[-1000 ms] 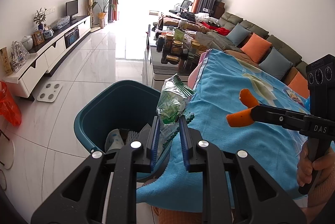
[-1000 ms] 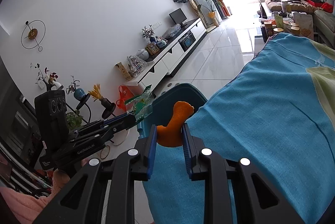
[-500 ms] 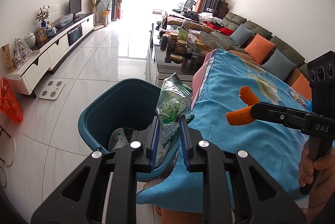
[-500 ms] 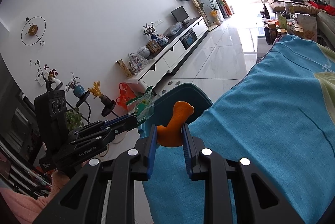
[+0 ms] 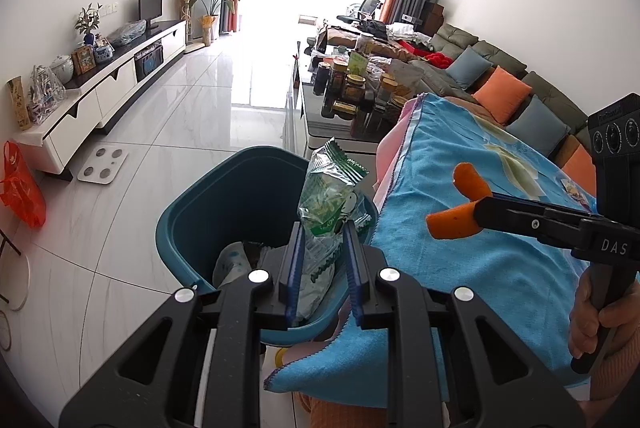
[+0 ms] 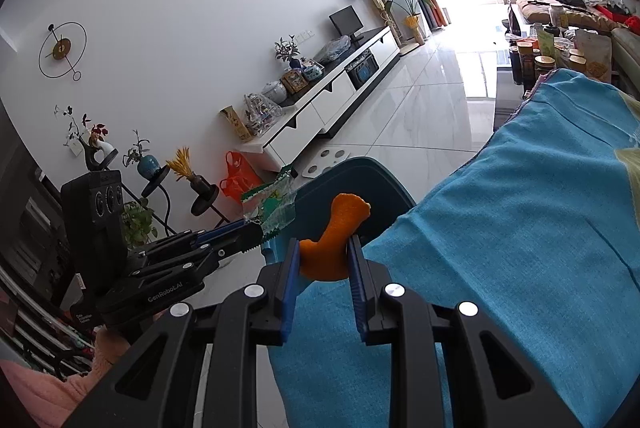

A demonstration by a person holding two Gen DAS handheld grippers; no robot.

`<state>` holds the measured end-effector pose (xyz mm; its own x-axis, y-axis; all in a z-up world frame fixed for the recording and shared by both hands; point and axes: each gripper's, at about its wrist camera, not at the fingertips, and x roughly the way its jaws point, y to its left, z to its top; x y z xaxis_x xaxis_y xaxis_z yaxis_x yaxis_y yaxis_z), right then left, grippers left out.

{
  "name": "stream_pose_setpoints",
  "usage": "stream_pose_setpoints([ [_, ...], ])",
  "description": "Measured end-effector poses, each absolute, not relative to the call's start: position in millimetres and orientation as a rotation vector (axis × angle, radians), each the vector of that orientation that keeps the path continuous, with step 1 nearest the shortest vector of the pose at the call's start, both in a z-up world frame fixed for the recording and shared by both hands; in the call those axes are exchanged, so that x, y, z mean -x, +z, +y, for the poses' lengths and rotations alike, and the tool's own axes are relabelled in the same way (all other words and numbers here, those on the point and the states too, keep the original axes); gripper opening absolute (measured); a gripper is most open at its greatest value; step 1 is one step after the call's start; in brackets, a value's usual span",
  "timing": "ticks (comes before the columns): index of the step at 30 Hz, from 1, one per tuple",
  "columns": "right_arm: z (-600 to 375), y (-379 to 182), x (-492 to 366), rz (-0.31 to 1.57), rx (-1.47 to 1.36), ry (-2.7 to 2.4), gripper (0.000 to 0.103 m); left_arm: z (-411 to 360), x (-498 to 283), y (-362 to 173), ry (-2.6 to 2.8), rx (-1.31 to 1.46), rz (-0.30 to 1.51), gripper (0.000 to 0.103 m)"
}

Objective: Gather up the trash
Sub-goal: 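Lower the green wrapper and orange peel into the teal bin with both grippers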

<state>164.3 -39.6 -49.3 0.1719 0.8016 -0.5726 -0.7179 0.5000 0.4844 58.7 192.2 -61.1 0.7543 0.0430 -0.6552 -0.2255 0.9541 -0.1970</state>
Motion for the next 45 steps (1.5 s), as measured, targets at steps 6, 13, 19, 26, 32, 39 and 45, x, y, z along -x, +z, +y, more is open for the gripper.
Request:
stream_pose_setpoints([
  [6, -29.3, -48.5, -166.2, 0.894, -0.096, 1.081, 0.022, 192.6, -62.9, -66.5, 0.152, 0.279, 0.712, 0.020],
  [13, -17.3, -48.5, -168.8, 0.905, -0.081, 1.081, 0.022, 192.1, -67.2, -69.3, 0.151, 0.283, 0.715, 0.020],
  [19, -8.3, -50.7, -172.4, 0.913, -0.069, 1.083, 0.022, 196.8, -68.0, -73.0, 0.156, 0.291, 0.719, 0.020],
  [26, 1.2, -53.8, -177.0, 0.927, -0.058, 1.082, 0.022, 202.8, -70.0, -80.3, 0.165, 0.303, 0.729, 0.020],
  [32, 7.9, -58.6, -178.2, 0.940, -0.043, 1.078, 0.022, 204.1, -75.8, -86.7, 0.169, 0.312, 0.741, 0.020],
  [39, 15.3, -62.4, -181.4, 0.955, -0.032, 1.074, 0.022, 204.5, -81.3, -90.3, 0.170, 0.316, 0.747, 0.020],
  [45, 20.5, -65.2, -183.1, 0.965, -0.029, 1.069, 0.022, 207.5, -81.8, -95.2, 0.174, 0.318, 0.753, 0.020],
])
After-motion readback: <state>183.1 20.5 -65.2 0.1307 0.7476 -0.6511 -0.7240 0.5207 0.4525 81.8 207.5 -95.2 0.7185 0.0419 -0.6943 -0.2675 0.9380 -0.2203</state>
